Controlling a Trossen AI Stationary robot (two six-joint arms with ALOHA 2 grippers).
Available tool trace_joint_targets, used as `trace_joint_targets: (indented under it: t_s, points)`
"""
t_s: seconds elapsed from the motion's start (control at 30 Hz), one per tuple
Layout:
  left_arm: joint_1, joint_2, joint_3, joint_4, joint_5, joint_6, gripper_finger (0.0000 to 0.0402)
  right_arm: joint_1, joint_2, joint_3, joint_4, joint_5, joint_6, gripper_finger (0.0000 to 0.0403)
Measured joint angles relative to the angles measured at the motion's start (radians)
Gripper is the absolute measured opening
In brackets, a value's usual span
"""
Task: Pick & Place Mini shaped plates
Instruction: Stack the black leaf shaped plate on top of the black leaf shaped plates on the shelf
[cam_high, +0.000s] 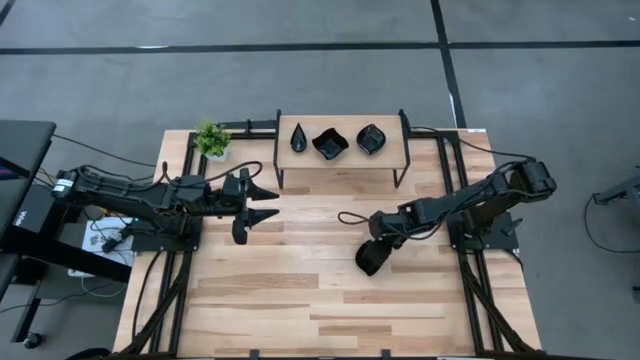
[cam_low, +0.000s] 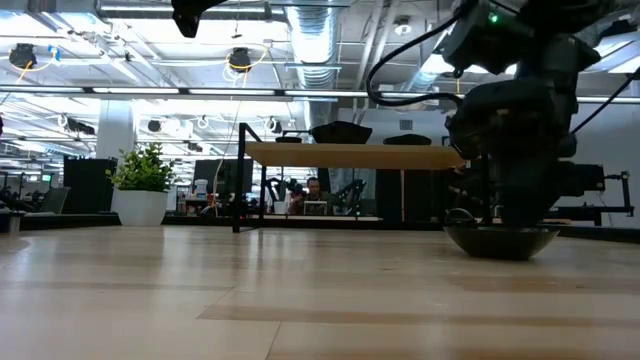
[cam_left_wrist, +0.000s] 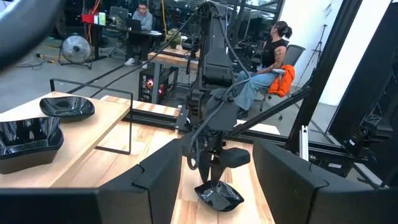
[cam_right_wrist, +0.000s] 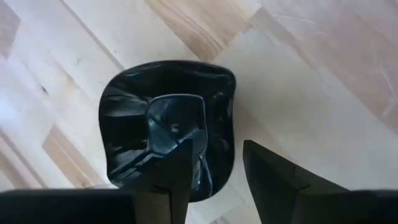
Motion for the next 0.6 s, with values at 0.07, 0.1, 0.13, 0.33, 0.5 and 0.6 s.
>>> trace_joint_targets:
  t_s: [0.07, 0.1, 0.13, 0.33, 0.5, 0.6]
  points:
    - [0.0, 0.0, 0.0, 0.0, 0.0, 0.0, 0.02, -0.004, 0.0, -0.005, 0.006, 0.004, 0.003, 0.0137]
    - [0.0, 0.0, 0.0, 0.0, 0.0, 0.0, 0.02, -0.008, 0.0, -0.008, 0.006, 0.003, 0.003, 0.0136]
    - [0.0, 0.0, 0.0, 0.0, 0.0, 0.0, 0.02, -0.01, 0.0, -0.011, 0.005, 0.003, 0.003, 0.0135]
    - [0.0, 0.0, 0.0, 0.0, 0.0, 0.0, 0.02, -0.014, 0.0, -0.032, 0.017, -0.002, 0.005, 0.0113]
    - [0.0, 0.0, 0.0, 0.0, 0.0, 0.0, 0.02, -0.014, 0.0, -0.056, 0.055, -0.027, 0.03, 0.0091]
    - [0.0, 0.0, 0.0, 0.0, 0.0, 0.0, 0.02, -0.014, 0.0, -0.056, 0.056, -0.026, 0.03, 0.0084]
